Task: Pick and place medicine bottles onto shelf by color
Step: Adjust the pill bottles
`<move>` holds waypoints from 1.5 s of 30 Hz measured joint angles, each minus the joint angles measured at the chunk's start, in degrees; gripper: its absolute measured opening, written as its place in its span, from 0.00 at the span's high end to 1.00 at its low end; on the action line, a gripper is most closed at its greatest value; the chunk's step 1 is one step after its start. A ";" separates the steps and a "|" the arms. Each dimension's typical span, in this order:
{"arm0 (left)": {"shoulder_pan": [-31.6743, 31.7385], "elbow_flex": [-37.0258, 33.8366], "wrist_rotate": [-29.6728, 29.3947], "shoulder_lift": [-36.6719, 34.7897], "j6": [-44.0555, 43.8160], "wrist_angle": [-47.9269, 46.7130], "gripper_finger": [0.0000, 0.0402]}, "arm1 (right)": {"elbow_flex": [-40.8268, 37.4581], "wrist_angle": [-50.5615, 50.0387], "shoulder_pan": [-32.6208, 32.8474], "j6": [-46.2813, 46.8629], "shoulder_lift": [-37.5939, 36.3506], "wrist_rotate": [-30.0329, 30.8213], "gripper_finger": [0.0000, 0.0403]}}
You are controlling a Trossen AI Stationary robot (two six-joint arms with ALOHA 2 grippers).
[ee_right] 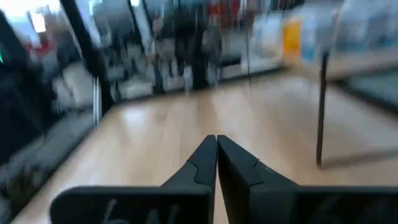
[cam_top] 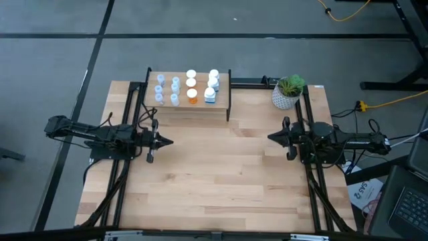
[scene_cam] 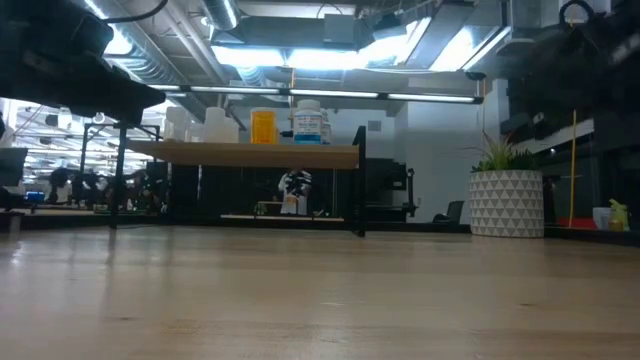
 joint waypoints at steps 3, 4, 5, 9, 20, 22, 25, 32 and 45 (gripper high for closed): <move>0.00 0.00 0.00 0.00 0.00 0.00 1.00 | 0.00 8.30 -0.02 1.23 0.09 0.50 0.96; 0.00 0.00 -0.01 0.00 0.00 0.02 1.00 | 0.00 10.42 -0.02 1.43 0.09 0.48 0.96; 0.00 0.00 -0.02 0.00 -0.01 0.01 1.00 | 0.00 11.93 -0.02 1.32 0.09 0.48 0.96; 0.00 0.00 -0.02 0.00 -0.02 0.00 1.00 | 0.02 13.01 -0.04 0.78 0.13 -1.25 0.96; 0.00 0.00 -0.02 0.00 -0.06 0.02 1.00 | 4.78 41.82 -0.02 -12.47 1.44 6.49 0.96; 0.00 0.00 -0.02 0.00 -0.06 0.02 1.00 | 10.22 40.69 -0.02 -17.01 4.38 7.54 0.96; 0.00 0.00 -0.02 0.00 -0.07 0.02 1.00 | 20.25 35.00 -0.02 -20.57 13.89 8.82 0.96; 0.00 0.00 -0.03 0.00 -0.07 0.04 1.00 | 60.14 1.47 -3.19 -29.03 49.93 24.20 0.96; -0.02 0.00 -0.04 0.01 -0.06 0.04 1.00 | 130.98 -54.58 -16.53 -24.28 102.67 5.23 0.96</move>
